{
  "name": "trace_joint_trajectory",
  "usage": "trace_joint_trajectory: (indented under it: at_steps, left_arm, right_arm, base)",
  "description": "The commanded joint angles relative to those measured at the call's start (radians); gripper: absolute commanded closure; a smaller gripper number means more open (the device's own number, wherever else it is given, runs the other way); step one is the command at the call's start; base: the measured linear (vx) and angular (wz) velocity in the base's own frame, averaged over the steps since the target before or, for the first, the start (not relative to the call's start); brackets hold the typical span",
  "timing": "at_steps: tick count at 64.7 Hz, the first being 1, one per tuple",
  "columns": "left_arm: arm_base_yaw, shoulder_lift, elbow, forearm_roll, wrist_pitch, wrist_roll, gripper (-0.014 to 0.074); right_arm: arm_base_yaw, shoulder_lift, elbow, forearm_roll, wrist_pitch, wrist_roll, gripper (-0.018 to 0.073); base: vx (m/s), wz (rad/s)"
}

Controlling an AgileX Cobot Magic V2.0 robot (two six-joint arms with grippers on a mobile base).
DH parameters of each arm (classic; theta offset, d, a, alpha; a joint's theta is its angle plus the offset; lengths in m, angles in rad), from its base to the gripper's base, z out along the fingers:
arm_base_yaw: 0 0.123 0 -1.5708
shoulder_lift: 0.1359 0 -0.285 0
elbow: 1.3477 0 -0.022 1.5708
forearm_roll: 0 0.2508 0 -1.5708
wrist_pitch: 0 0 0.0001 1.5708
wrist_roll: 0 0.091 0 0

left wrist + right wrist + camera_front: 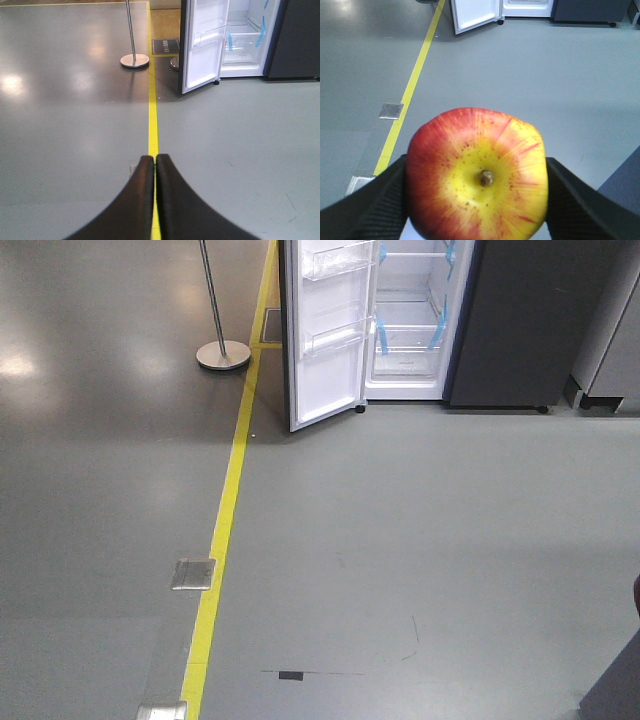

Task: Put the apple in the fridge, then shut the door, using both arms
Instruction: 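Continue driving toward the refrigerator with the apple held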

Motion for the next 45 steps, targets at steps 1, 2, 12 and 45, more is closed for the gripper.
trace_joint_trajectory:
  at_steps: [1,2,12,45]
  left_arm:
    - [-0.002,-0.014,0.019,-0.003,-0.07,-0.001,0.0602]
    - [-0.002,-0.014,0.019,-0.003,-0.07,-0.001,0.0602]
    - [-0.002,-0.014,0.019,-0.003,-0.07,-0.001,0.0602]
    - [-0.002,-0.014,0.019,-0.003,-0.07,-0.001,0.0602]
  right_arm:
    - [0.0,0.006,-0.025,0.004,-0.075,-0.006,0.0364]
    - [0.0,0.006,-0.025,0.004,-0.075,-0.006,0.0364]
    - [0.0,0.006,-0.025,0.004,-0.075,-0.006,0.0364]
    - [0.0,0.006,-0.025,0.004,-0.075,-0.006,0.0364]
  base:
    - [0.13,0.01]
    - [0.13,0.01]
    - [0.13,0.01]
    - [0.11,0.0]
